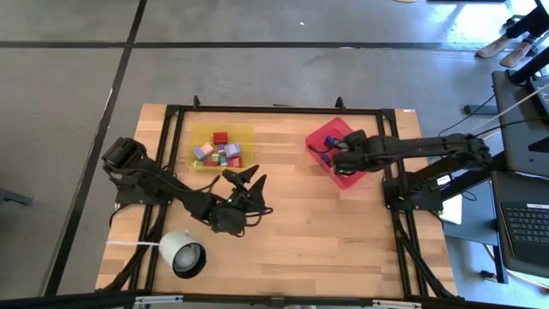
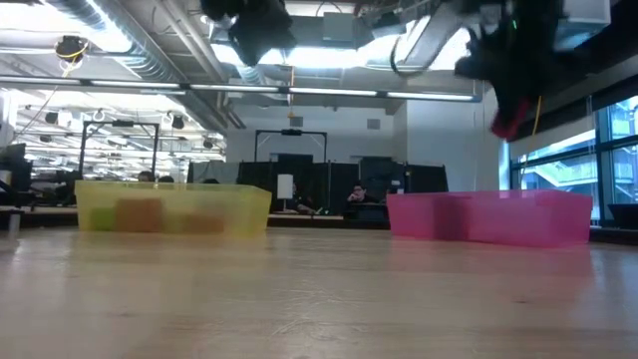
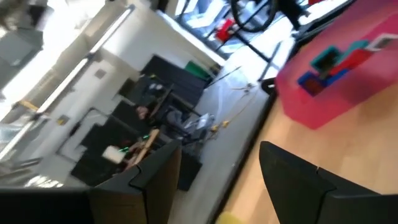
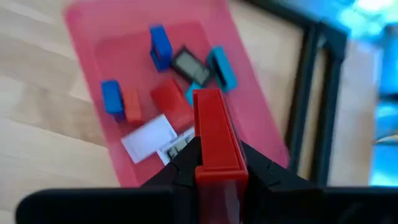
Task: Pick & Place Office items
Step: Put the red digital clock into the pink bin, then return to Home Position
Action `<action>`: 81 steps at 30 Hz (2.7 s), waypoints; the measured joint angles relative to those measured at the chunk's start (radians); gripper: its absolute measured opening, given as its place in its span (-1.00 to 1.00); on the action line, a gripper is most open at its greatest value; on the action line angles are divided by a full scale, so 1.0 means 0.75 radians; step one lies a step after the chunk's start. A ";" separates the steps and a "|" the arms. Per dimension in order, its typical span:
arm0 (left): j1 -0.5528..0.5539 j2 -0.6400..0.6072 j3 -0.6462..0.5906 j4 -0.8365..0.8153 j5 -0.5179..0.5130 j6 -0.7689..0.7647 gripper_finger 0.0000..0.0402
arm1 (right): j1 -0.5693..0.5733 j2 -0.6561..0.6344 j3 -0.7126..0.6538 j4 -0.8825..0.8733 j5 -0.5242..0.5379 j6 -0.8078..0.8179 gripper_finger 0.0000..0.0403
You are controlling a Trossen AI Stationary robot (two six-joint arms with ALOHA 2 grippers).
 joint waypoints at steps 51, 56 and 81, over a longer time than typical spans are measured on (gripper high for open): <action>-0.032 -0.582 0.000 -0.850 0.935 -0.780 0.07 | -0.288 -0.376 -0.567 0.835 -0.450 -0.728 0.33; -0.054 -0.698 0.000 -0.859 0.959 -0.780 0.07 | -0.287 -0.376 -0.386 0.855 -0.562 -0.803 0.34; -0.035 -1.483 -0.360 -0.940 1.220 -1.023 0.07 | -0.319 -0.737 -0.820 1.701 -0.908 -1.266 0.34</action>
